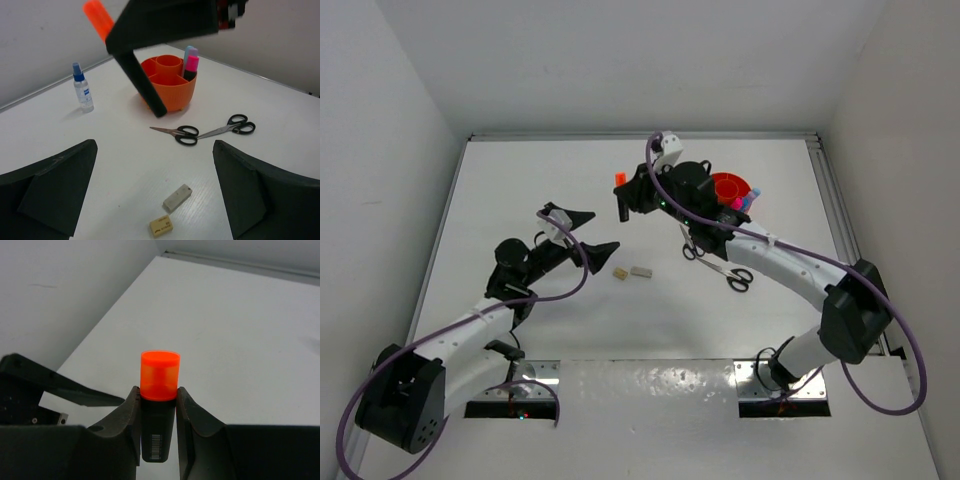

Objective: Sort the stationery into containers
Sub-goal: Pick up the pen from the center of the board, then place the pen in the storage box.

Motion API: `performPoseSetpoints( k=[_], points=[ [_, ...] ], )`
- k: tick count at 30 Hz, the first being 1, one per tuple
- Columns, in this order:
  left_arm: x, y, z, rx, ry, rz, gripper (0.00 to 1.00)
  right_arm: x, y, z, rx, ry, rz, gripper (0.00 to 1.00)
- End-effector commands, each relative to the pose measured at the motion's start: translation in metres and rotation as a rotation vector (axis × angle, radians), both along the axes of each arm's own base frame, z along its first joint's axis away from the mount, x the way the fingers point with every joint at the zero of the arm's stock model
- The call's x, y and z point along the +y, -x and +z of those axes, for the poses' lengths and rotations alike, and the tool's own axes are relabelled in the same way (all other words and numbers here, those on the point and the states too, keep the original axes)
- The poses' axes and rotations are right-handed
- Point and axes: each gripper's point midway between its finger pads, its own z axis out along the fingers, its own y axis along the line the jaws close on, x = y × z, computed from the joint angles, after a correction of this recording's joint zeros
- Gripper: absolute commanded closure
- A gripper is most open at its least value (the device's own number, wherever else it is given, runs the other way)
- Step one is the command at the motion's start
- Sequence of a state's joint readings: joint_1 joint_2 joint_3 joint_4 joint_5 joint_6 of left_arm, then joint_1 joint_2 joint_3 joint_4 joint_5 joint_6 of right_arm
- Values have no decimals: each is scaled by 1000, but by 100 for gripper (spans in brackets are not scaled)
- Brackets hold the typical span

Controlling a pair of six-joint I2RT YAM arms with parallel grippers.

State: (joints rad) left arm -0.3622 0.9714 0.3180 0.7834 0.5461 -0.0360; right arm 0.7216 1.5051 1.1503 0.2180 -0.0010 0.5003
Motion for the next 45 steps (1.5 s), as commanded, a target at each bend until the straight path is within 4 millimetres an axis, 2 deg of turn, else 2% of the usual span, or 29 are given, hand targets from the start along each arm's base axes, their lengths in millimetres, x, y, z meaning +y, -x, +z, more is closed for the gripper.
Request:
performPoseSetpoints(
  k=[1, 5, 8, 11, 12, 15, 19, 22, 23, 27, 28, 31, 33, 34, 35, 37, 38, 41, 45],
  points=[
    [-8, 3, 44, -134, 67, -34, 1, 17, 7, 20, -69, -88, 32, 100],
    [-11, 2, 45, -117, 86, -37, 1, 25, 15, 22, -77, -101, 41, 100],
    [-7, -6, 40, -68, 108, 22, 1, 33, 25, 23, -75, -114, 69, 100],
    [4, -22, 37, -30, 131, 131, 8, 40, 36, 23, -69, -119, 94, 100],
    [11, -28, 38, -25, 144, 181, 16, 41, 37, 20, -62, -115, 97, 100],
    [18, -34, 42, -27, 162, 231, 30, 44, 45, 7, -32, -97, 116, 100],
    [16, -33, 43, -40, 160, 215, 38, 45, 48, -4, -1, -88, 116, 100],
    [14, -32, 41, -36, 155, 202, 49, 48, 50, -1, -5, -101, 122, 100],
    [12, -31, 41, -37, 153, 193, 56, 51, 53, 1, -6, -110, 145, 100],
    [10, -29, 41, -44, 143, 175, 74, 55, 56, -1, 13, -130, 167, 100],
    [10, -29, 41, -45, 142, 178, 84, 56, 57, -1, 16, -132, 175, 100],
    [13, -31, 42, -51, 139, 195, 100, 57, 60, -8, 31, -122, 190, 100],
    [14, -32, 41, -62, 127, 201, 100, 57, 60, -11, 29, -102, 193, 100],
    [14, -31, 40, -64, 120, 201, 100, 56, 60, -15, 37, -84, 194, 97],
    [14, -31, 40, -77, 108, 200, 100, 57, 60, -13, 32, -78, 211, 86],
    [13, -29, 39, -88, 87, 184, 100, 58, 60, -15, 51, -61, 227, 53],
    [12, -28, 37, -98, 73, 178, 100, 59, 58, -10, 51, -65, 239, 48],
    [8, -25, 33, -93, 55, 151, 100, 59, 53, -4, 49, -66, 232, 46],
    [7, -23, 32, -76, 64, 142, 100, 57, 48, 0, 38, -73, 215, 56]
  ],
)
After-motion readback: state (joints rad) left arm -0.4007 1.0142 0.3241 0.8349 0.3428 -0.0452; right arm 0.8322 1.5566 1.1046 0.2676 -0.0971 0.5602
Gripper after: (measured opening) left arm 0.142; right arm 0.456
